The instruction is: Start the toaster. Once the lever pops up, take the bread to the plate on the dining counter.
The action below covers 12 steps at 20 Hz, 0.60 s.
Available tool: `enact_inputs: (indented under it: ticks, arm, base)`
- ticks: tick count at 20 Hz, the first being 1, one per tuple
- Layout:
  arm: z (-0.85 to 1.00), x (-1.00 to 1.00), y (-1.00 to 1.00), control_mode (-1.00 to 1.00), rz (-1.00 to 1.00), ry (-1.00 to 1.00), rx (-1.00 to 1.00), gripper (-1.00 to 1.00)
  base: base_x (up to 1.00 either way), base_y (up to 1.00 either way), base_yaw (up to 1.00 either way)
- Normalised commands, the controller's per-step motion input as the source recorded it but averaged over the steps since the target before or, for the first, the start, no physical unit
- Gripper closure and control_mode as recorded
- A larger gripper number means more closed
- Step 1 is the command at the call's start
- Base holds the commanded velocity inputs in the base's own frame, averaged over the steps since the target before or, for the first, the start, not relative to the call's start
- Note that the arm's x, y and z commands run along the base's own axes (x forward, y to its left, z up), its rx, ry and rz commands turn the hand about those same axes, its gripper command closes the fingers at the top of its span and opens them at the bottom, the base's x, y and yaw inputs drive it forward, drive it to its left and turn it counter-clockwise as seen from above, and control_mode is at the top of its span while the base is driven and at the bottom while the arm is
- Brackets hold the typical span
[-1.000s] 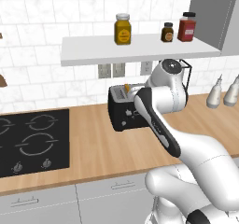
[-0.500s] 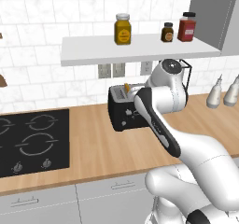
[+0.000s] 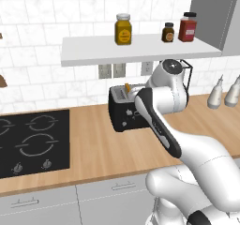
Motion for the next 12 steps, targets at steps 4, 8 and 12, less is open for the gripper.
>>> enact_inputs:
  ticks: [4,8,12]
  arm:
    - [0.00,0.00,0.00,-1.00,0.00,0.00,0.00,-1.00]
    - [0.00,0.00,0.00,-1.00,0.00,0.00,0.00,-1.00]
    - [0.00,0.00,0.00,-1.00,0.00,0.00,0.00,-1.00]
  base:
    - [0.00,0.00,0.00]
    - [0.00,0.00,0.00]
    - [0.00,0.00,0.00]
